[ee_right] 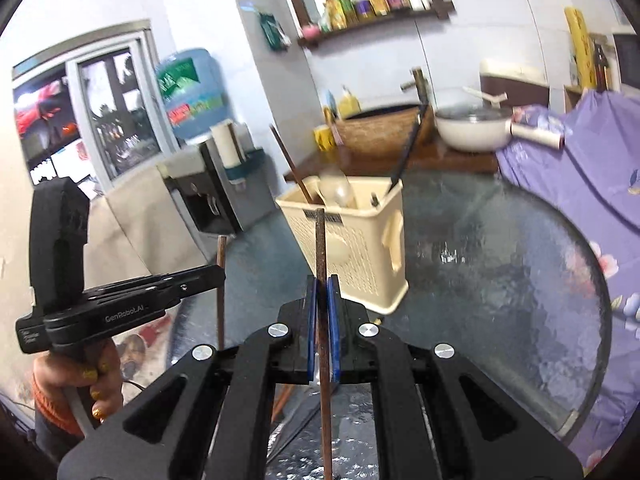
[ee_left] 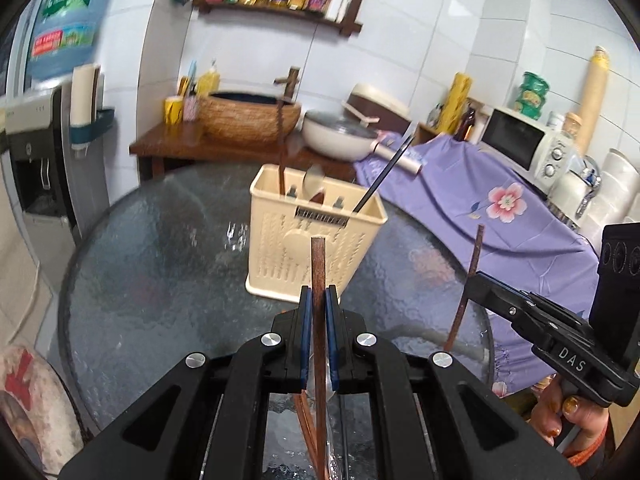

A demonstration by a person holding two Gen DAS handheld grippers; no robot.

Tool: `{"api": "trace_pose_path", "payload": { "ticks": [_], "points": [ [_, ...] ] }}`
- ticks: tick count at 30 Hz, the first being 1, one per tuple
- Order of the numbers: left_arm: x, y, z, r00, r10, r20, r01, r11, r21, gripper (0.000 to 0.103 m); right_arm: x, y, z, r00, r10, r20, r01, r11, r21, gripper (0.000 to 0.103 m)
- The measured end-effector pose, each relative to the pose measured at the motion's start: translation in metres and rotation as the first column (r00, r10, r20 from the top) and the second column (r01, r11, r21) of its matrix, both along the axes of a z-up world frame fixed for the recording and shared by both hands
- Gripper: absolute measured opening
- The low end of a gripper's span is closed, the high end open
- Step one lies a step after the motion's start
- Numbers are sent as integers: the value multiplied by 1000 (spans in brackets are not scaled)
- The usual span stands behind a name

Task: Organize utensils
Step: 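Lift both chopsticks and carry them over the cream holder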

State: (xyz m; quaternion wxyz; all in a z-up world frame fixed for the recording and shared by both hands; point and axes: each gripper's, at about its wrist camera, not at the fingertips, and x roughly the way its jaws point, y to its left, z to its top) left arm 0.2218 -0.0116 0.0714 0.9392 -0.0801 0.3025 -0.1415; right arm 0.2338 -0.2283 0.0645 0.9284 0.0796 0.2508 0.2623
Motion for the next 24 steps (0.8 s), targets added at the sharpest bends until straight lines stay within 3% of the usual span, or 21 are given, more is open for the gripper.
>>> {"api": "trace_pose_path", "payload": {
  "ticks": [24],
  "points": [
    [-26, -2, 27, 997, -15, 79, 16, 1000, -11, 7, -20, 1, 23, 997, 33, 69, -32, 999, -13, 6]
  ]
}}
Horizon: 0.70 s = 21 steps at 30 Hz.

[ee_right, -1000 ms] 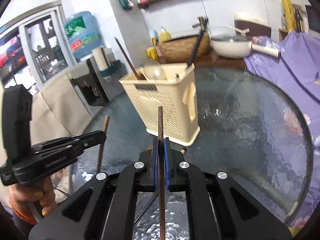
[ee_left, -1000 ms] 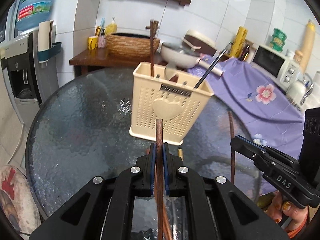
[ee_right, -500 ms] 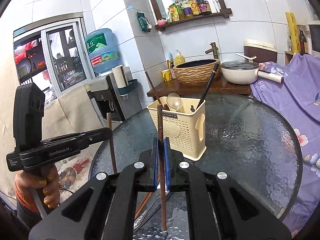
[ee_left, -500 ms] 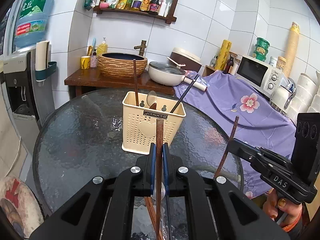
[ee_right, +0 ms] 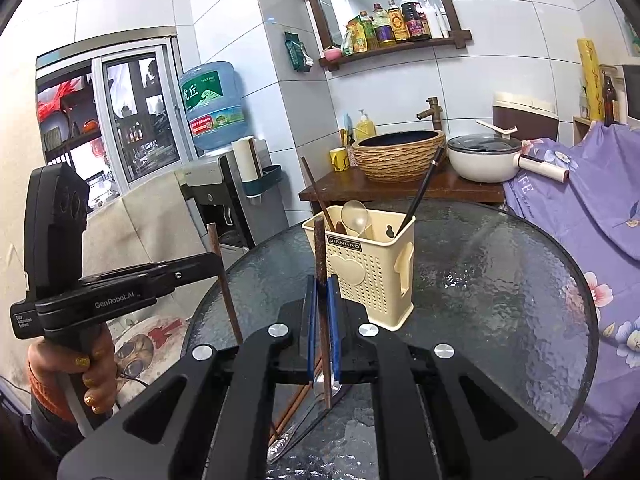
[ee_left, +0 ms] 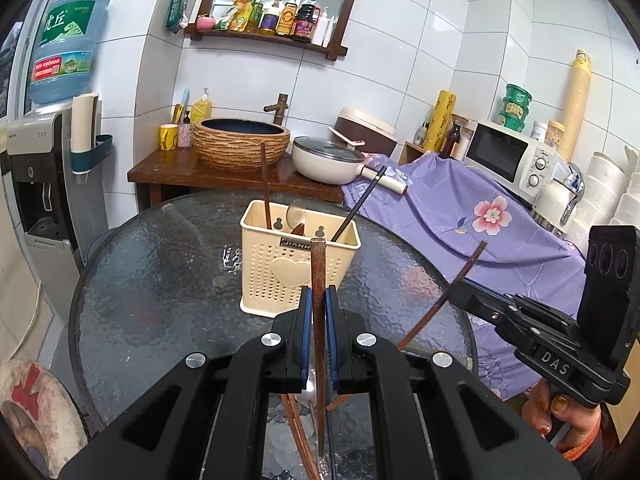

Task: Organize utensils
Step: 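Lift both chopsticks and carry them over the cream holder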

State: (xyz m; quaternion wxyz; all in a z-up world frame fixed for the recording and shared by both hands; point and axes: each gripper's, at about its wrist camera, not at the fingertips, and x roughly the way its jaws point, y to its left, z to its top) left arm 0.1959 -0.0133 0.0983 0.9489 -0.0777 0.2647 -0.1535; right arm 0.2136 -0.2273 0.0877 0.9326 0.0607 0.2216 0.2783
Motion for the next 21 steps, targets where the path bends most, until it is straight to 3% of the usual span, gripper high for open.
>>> {"api": "trace_pose_path", "payload": {
  "ticks": [12, 21],
  "points": [
    [18, -1, 33, 999, -6, 42, 6, 1000, -4, 7, 20, 8, 34, 999, 29, 27, -28, 999, -40, 6],
    [51, 7, 101, 993, 27, 118, -27, 1000, -6, 7, 57, 12, 100, 997, 31, 65, -30, 1000, -9, 6]
  ]
}}
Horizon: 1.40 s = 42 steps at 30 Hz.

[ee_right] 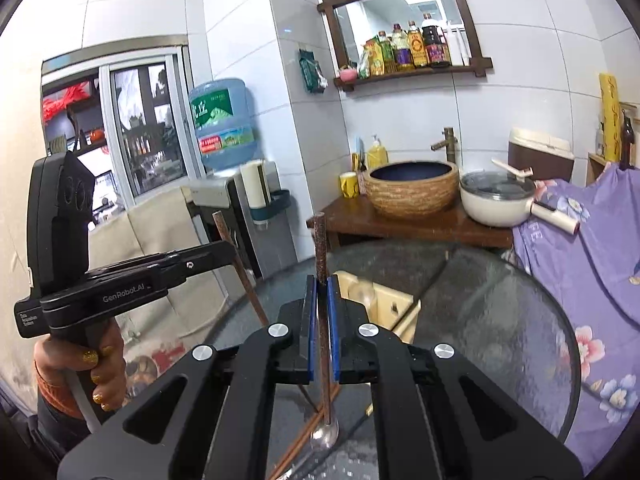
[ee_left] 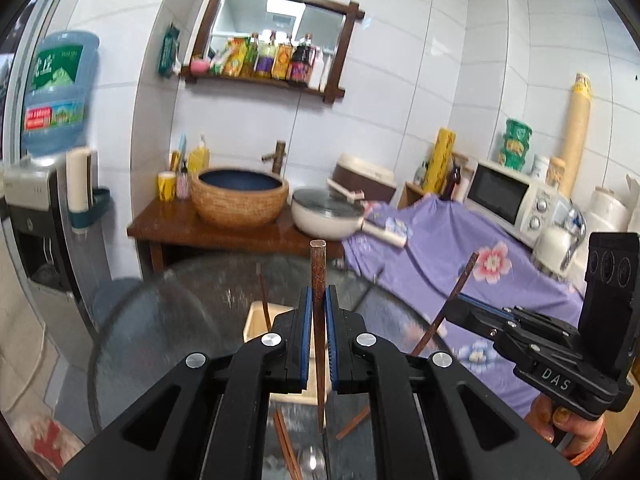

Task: Organize utensils
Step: 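Lift both chopsticks and carry them over the cream holder, then lower both chopsticks into the holder and open both tools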

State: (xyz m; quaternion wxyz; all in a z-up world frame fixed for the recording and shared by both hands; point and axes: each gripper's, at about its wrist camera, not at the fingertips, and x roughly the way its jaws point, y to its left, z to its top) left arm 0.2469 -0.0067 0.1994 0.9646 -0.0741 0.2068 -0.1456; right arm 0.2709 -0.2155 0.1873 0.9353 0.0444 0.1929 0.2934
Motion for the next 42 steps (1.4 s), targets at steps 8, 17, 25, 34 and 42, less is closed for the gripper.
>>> {"api": "trace_pose_path", "payload": {
  "ticks": [8, 17, 25, 34, 42],
  "points": [
    [49, -3, 63, 992, 109, 68, -111, 993, 37, 7, 44, 11, 69, 994, -63, 85, 63, 998, -1, 6],
    [107, -5, 20, 984, 175, -14, -174, 982, 75, 7, 93, 19, 37, 991, -125, 56, 127, 991, -32, 6],
    [130, -3, -47, 978, 156, -136, -146, 986, 75, 7, 108, 26, -21, 990, -140, -9, 139, 989, -59, 6],
    [130, -4, -75, 977, 129, -168, -117, 990, 79, 7, 116, 31, -53, 987, -157, -37, 154, 985, -81, 6],
    [100, 3, -71, 986, 145, -88, -142, 989, 41, 69, 114, 28, -66, 985, -172, -33, 168, 981, -96, 24]
  ]
}}
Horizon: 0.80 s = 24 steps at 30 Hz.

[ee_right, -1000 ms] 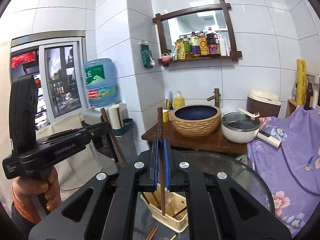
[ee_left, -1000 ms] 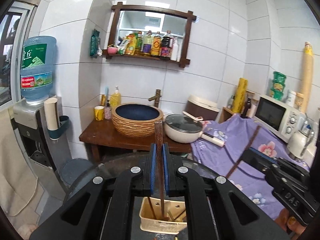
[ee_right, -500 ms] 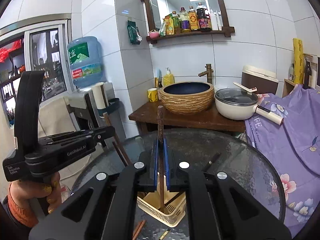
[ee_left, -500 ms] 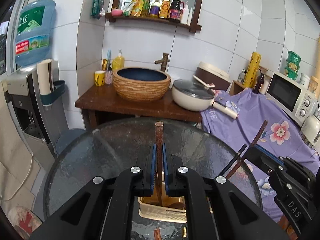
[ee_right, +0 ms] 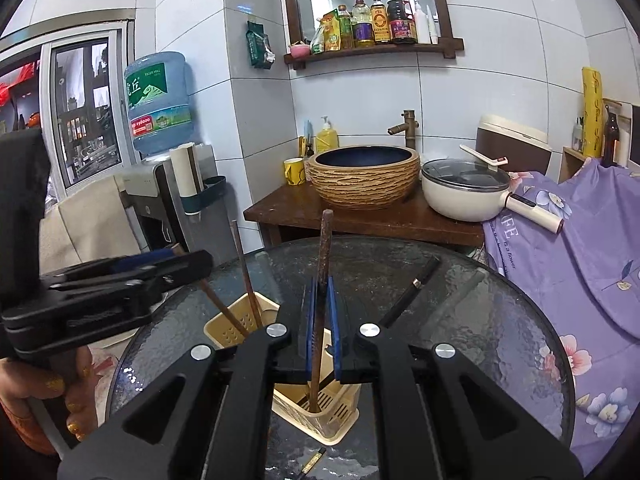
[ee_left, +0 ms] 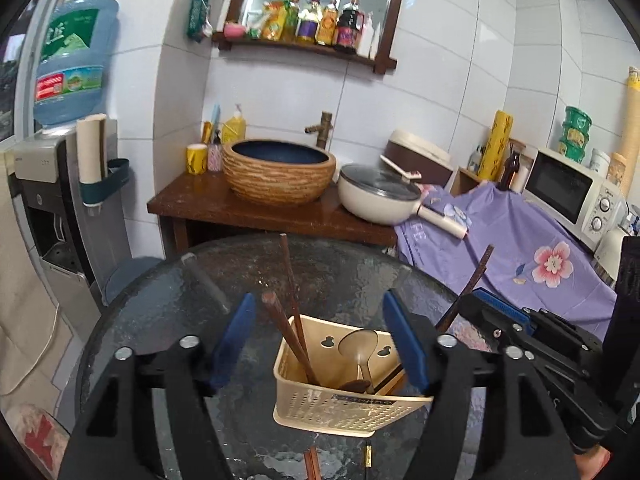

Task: Organize utensils
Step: 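Lower both chopsticks into the holder and open both tools, then move both open tools back down to the remaining utensils on the table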

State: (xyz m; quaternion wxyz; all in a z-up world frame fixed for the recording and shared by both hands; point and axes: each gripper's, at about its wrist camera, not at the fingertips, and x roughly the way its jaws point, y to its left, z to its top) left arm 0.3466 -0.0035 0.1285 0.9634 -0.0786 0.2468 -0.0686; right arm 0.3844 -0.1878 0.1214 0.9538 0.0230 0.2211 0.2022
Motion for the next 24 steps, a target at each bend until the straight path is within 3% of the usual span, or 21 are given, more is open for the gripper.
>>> {"api": "trace_pose_path", "payload": {
  "ticks": [1, 2, 3, 8, 10, 11, 16, 22, 24],
  "points": [
    [-8, 2, 0, 1000, 4, 17, -4, 1000, 2, 73, -3, -1, 0, 1000, -5, 7, 5, 1000, 7, 33],
    [-13, 3, 0, 1000, 7, 25, -7, 1000, 2, 79, -7, -3, 0, 1000, -11, 19, 11, 1000, 11, 54],
    [-20, 6, -2, 999, 17, 36, -17, 1000, -2, 83, -14, -4, 1, 999, -22, 44, 21, 1000, 8, 59],
    [-46, 24, -22, 998, 59, 23, -58, 997, -46, 94, -46, -1, -2, 996, -25, 90, 28, 999, -33, 59],
    [-53, 28, -34, 997, 72, -4, -72, 996, -46, 96, -57, 0, -9, 997, -39, 73, 42, 998, -48, 64],
    [-57, 30, -44, 997, 79, -26, -80, 996, -48, 96, -64, 1, -15, 998, -37, 55, 40, 998, -50, 71],
    [-73, 36, -82, 989, 91, -115, -96, 995, -30, 96, -81, 6, -52, 998, -7, -62, 3, 998, -63, 71],
    [-91, 38, -123, 971, 161, -179, -147, 985, 88, 96, -100, 26, -116, 975, 34, -218, -53, 995, -79, 71],
    [-96, 38, -133, 968, 154, -201, -138, 986, 91, 96, -105, 33, -133, 966, 50, -253, -73, 994, -82, 71]
  ]
}}
